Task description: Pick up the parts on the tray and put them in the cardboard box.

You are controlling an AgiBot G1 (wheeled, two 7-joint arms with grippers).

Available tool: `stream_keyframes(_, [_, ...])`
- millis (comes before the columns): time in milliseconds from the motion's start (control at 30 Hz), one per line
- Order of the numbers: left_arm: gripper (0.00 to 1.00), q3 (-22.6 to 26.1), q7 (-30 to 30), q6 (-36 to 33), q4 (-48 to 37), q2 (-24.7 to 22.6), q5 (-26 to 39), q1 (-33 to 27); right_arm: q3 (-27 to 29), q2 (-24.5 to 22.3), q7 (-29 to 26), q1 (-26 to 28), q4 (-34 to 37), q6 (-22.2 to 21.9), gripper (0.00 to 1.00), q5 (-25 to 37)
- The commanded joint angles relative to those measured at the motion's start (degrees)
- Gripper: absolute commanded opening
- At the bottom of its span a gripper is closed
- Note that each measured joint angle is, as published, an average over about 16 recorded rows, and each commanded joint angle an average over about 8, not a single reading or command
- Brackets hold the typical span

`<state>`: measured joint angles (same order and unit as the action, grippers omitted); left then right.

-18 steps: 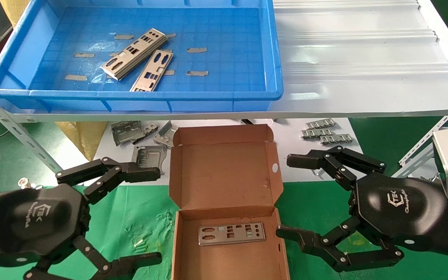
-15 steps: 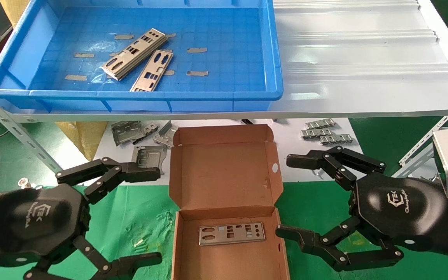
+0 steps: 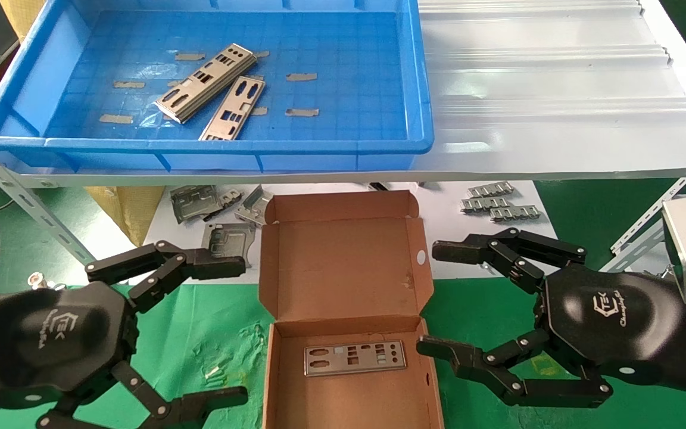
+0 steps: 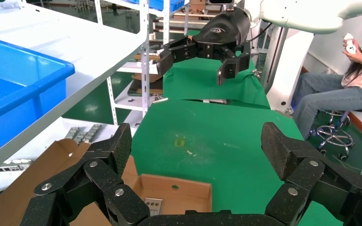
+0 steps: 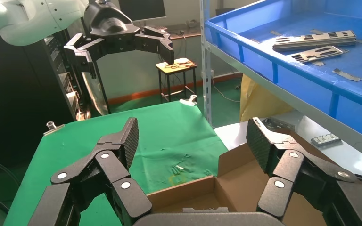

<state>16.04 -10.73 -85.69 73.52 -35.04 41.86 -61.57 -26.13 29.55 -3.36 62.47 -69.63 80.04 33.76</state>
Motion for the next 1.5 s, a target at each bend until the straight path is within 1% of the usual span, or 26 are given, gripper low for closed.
stream_keyframes(33, [1.00,0.0,0.0,0.0,0.0,0.0,0.0,0.0,0.0,0.0,0.0,0.0,0.0,0.0,0.74,0.0])
stream_keyframes(233, [1.00,0.0,0.0,0.0,0.0,0.0,0.0,0.0,0.0,0.0,0.0,0.0,0.0,0.0,0.00,0.0])
stream_keyframes(1500, [1.00,0.0,0.0,0.0,0.0,0.0,0.0,0.0,0.0,0.0,0.0,0.0,0.0,0.0,0.00,0.0])
